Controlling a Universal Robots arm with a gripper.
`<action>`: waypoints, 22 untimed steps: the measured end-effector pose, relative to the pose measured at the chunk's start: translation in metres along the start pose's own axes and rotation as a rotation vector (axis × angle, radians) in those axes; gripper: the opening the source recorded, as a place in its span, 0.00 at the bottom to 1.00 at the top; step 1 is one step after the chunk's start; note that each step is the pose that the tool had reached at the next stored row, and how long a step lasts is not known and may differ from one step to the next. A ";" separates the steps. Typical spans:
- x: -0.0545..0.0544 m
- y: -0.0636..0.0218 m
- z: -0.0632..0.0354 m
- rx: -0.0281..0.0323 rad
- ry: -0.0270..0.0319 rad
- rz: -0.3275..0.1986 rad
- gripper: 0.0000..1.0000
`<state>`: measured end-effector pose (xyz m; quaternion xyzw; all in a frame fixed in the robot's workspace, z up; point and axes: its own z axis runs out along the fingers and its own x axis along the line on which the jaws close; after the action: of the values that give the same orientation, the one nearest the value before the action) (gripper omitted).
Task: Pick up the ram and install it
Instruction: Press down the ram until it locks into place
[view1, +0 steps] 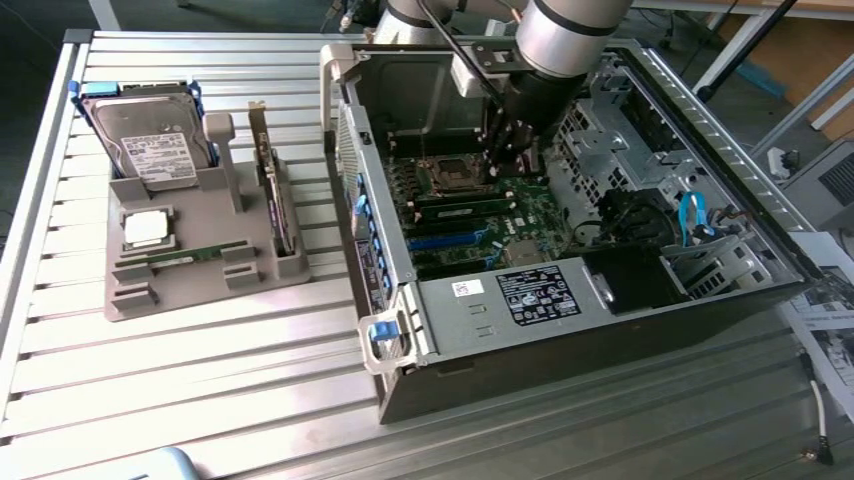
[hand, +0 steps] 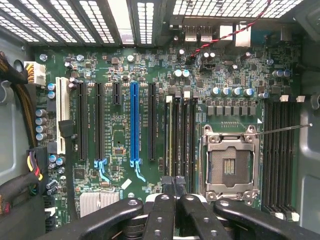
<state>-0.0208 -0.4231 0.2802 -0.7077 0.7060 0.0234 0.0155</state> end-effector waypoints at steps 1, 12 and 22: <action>0.000 0.0000 -0.0009 -0.0003 0.0002 0.000 0.11; -0.001 0.0003 -0.0255 -0.0004 0.0001 0.000 0.11; -0.003 0.0006 -0.0543 -0.0004 0.0001 0.000 0.11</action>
<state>-0.0208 -0.4231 0.3346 -0.7077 0.7060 0.0235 0.0153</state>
